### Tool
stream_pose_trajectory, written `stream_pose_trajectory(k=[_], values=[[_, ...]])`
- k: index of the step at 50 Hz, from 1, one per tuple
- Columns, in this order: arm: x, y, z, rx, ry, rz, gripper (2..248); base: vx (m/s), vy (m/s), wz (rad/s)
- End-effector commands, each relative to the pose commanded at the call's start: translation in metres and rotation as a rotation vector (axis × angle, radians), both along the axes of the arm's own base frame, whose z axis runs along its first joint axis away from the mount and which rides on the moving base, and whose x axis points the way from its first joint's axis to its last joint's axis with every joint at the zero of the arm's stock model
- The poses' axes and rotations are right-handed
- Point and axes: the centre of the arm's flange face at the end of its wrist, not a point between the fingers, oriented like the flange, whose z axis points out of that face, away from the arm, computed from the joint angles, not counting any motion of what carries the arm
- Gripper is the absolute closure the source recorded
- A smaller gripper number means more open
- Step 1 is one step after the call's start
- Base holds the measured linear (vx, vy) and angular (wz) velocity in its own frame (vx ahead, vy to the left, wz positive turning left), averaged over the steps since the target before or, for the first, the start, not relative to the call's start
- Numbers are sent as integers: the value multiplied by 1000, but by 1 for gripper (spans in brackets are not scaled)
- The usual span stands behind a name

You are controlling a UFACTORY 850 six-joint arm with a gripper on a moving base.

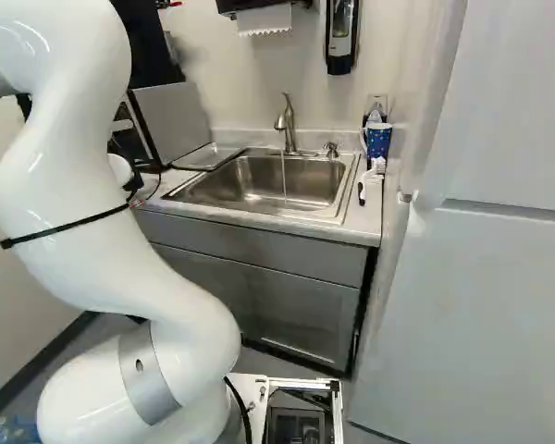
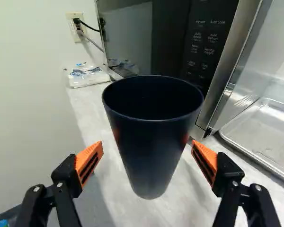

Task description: Rinse the cup and place it in the tray

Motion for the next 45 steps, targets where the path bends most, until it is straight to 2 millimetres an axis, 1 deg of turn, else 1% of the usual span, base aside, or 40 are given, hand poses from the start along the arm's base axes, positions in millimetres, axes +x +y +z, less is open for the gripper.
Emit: stream_pose_trajectory(k=[20, 45], values=[[0, 0, 1, 7, -9, 0, 3, 0, 0, 0], [-4, -5, 7, 45, -54, -1, 3, 0, 0, 0]])
